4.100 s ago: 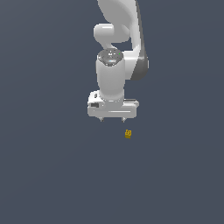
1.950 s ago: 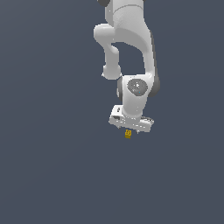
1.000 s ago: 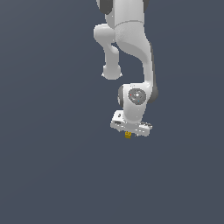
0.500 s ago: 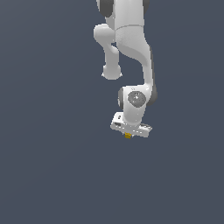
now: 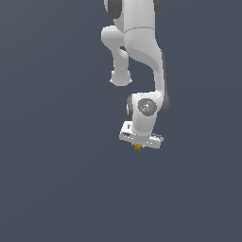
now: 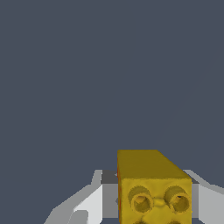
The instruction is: Pick up the object and move it to a goal position.
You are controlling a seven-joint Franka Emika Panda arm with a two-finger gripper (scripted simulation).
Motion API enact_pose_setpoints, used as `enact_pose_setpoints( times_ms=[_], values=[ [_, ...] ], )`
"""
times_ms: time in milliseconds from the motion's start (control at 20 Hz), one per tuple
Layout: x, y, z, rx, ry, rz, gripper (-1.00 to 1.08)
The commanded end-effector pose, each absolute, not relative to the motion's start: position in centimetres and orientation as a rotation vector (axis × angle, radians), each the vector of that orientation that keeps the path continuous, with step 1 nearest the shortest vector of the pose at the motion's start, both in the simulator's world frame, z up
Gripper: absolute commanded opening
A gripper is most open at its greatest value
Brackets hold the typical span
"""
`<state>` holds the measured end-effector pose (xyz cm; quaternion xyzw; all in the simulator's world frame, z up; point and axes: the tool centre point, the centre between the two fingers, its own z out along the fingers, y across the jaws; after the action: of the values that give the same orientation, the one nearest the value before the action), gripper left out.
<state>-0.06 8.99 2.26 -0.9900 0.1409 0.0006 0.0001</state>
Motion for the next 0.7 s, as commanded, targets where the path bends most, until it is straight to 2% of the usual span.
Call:
enact_pose_setpoints(
  times_ms=[0, 650],
  values=[
    [0.2, 8.3, 2.4, -3.110, 0.445, 0.001, -1.00],
    [4.5, -1.4, 4.2, -3.110, 0.445, 0.001, -1.00]
  ],
)
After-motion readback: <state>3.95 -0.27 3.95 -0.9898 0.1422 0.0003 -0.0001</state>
